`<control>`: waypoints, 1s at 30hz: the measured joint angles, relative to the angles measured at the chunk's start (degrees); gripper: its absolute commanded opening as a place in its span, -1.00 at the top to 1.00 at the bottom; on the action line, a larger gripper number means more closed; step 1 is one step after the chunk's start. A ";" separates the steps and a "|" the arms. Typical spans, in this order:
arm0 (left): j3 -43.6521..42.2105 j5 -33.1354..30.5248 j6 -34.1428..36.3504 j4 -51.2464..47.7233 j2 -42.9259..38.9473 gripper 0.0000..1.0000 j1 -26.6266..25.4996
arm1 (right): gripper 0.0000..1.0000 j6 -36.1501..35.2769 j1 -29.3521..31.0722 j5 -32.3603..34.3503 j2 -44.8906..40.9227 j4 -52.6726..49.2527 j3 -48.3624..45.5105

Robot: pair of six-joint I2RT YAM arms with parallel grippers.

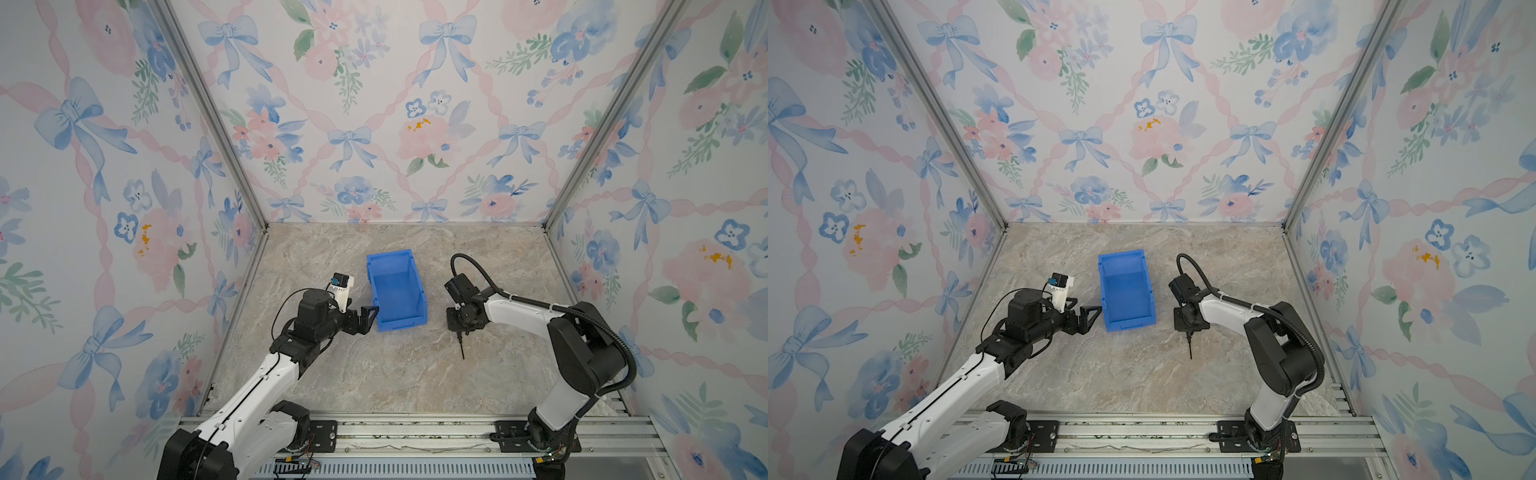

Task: Put the screwdriver in the bin
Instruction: 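Lift the screwdriver with the right gripper and carry it over the blue bin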

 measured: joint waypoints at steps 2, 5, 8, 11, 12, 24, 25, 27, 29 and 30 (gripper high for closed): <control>-0.17 -0.24 0.00 0.09 -0.02 -0.95 -0.04 | 0.94 0.02 0.00 -0.17 -1.05 -0.70 0.24; -0.85 -0.76 0.00 0.44 -0.61 -0.95 -0.07 | 0.94 0.00 0.22 -0.17 -4.04 -2.51 1.95; -1.40 -1.31 0.00 0.48 -1.77 -0.95 -0.07 | 0.93 0.00 0.81 -0.22 -7.48 -4.24 5.33; -1.46 -1.97 0.00 0.50 -2.58 -0.95 -0.11 | 0.92 0.02 1.73 -0.20 -10.80 -5.51 8.57; -1.46 -2.29 0.00 0.50 -2.78 -0.95 -0.11 | 0.92 0.04 2.03 -0.17 -11.69 -5.97 9.42; -2.19 -6.32 -0.04 0.48 -4.22 -0.95 -0.11 | 0.91 1.75 8.39 0.22 -11.06 -11.58 23.43; -2.21 -6.73 -0.04 0.48 -4.35 -0.95 -0.11 | 0.90 1.84 8.98 0.22 -10.08 -11.54 25.14; -2.23 -7.41 -0.04 0.46 -4.70 -0.95 -0.11 | 0.90 2.08 9.79 0.04 -7.98 -11.32 27.85; -2.32 -8.04 -0.07 0.44 -5.29 -0.95 -0.11 | 0.90 2.19 10.34 -0.13 -5.25 -11.28 30.47; -2.36 -8.41 -0.07 0.42 -5.73 -0.95 -0.11 | 0.90 2.19 10.40 -0.20 -3.41 -11.23 32.09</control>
